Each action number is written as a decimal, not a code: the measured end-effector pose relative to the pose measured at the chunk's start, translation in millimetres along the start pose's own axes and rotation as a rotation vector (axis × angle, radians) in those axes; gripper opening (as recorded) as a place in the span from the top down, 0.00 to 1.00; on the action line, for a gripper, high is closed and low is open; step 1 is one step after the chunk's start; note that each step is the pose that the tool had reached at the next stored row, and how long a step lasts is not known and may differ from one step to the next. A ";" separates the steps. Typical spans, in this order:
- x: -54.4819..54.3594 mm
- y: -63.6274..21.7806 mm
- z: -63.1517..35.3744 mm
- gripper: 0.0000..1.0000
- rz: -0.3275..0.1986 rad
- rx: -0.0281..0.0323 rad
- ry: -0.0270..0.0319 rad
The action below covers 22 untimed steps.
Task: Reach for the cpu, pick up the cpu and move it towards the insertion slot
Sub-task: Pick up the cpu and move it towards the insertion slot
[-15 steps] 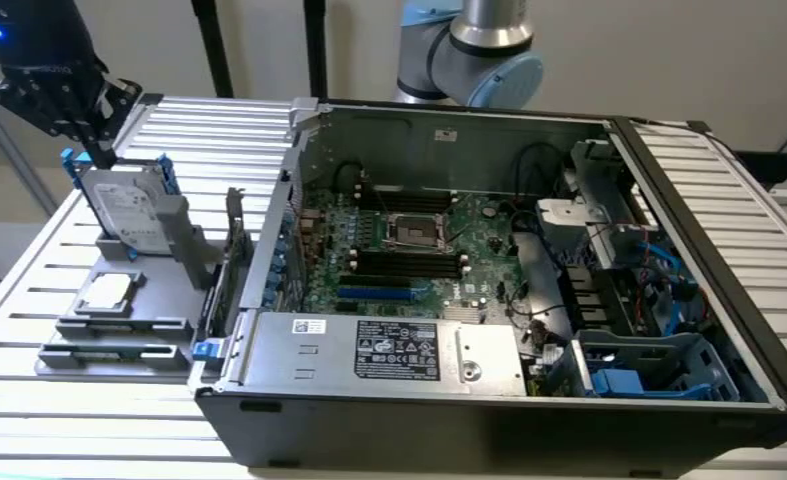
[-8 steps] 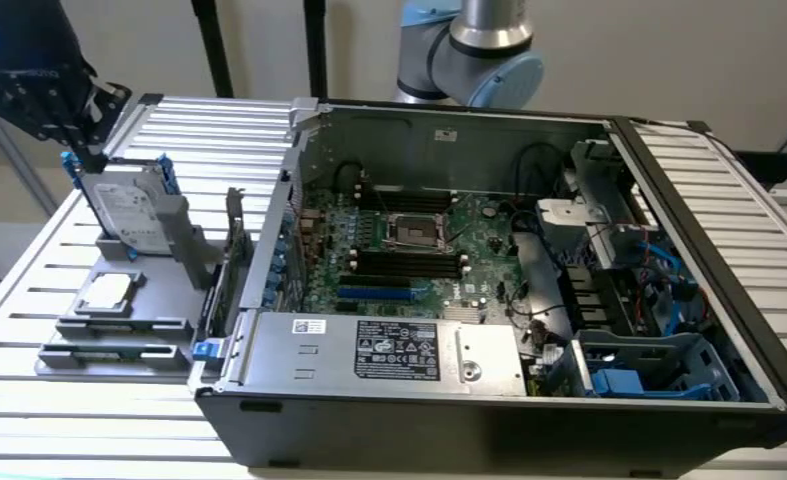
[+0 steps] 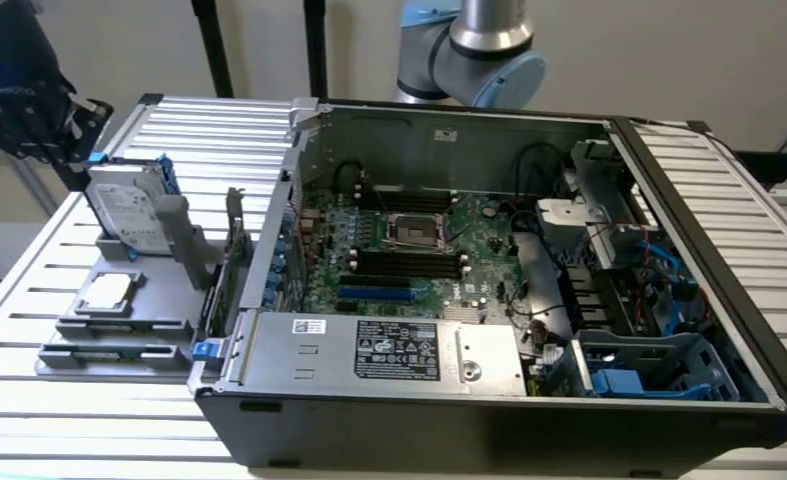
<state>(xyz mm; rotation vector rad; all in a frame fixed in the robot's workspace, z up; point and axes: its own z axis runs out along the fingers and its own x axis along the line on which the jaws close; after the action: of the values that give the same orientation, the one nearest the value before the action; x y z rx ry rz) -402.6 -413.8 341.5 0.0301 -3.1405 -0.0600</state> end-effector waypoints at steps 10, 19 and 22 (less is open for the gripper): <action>28.2 -7.2 11.6 0.89 0.000 0.0008 0.0007; 29.5 -7.2 12.0 0.76 -0.001 0.0012 0.0007; 29.4 -7.2 12.2 0.64 -0.001 0.0011 0.0007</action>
<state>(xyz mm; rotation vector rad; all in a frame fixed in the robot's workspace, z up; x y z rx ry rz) -431.8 -421.0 329.0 0.0315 -3.1399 -0.0582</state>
